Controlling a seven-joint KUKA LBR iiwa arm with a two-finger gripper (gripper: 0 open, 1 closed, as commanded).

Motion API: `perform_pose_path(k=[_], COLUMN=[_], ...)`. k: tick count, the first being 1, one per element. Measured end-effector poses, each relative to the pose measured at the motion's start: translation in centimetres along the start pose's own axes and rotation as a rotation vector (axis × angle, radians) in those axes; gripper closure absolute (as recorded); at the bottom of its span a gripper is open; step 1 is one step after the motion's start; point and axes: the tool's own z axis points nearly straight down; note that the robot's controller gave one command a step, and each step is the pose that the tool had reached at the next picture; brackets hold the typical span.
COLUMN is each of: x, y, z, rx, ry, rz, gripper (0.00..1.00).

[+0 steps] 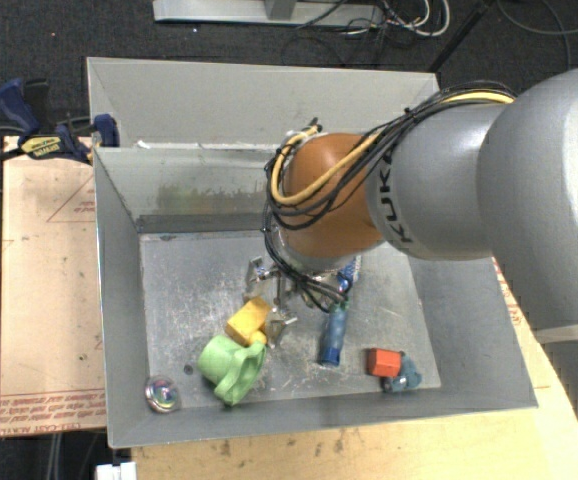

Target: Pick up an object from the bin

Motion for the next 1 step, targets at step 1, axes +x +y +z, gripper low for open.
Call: perform_pose_path(k=[1], x=[-0.35], y=[0.03], z=[-10.09], rx=[0.002], ry=[-0.006], rz=[0.002], gripper=[1.00])
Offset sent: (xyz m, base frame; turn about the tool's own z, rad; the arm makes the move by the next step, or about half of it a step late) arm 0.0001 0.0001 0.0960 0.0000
